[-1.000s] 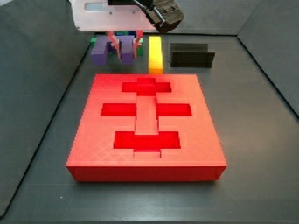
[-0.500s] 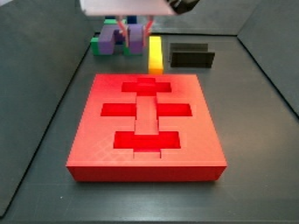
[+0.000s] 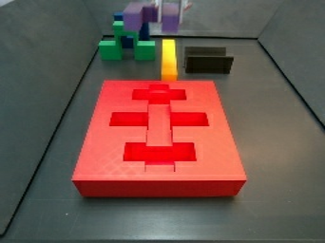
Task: Pick up the purple object. Move up. Place the purple object on the fixture. Regrasp the purple object. Move to above the board. Insert the purple object.
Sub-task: Place the purple object on the fixture.
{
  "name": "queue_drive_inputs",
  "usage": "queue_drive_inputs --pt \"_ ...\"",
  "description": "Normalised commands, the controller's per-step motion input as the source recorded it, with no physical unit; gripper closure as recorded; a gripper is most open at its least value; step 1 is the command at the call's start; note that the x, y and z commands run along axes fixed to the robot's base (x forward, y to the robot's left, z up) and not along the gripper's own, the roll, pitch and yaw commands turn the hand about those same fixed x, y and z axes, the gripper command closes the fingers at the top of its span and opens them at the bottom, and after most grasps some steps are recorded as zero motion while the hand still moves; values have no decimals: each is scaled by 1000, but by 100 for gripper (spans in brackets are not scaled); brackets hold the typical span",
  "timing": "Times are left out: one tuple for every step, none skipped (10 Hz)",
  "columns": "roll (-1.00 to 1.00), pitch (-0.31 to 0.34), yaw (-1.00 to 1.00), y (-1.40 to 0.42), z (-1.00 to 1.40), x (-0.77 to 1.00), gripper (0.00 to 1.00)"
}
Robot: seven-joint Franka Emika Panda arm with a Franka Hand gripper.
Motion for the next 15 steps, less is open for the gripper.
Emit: queue_drive_inputs --pt "-520 177 -120 -94 409 491 100" --pt "-511 131 -137 -80 417 451 100" --pt "-557 100 -223 0 371 600 100" --pt "-694 131 -340 77 206 766 100" --pt "-697 51 -311 111 11 800 100" --pt "-523 54 -274 217 0 843 100" --pt "-349 86 -249 289 -94 894 100" --pt "-297 97 -194 371 -151 906 100" --pt "-260 94 -120 440 -260 920 100" --pt "-231 89 -126 417 -331 963 100" --pt "-320 0 -83 451 -443 1000 100" --pt "-334 0 -31 500 -406 1000 100" --pt "-303 0 -86 451 -417 1000 100" --pt "-294 0 -109 426 -409 1000 100" --pt "-294 0 -100 434 -391 1000 100"
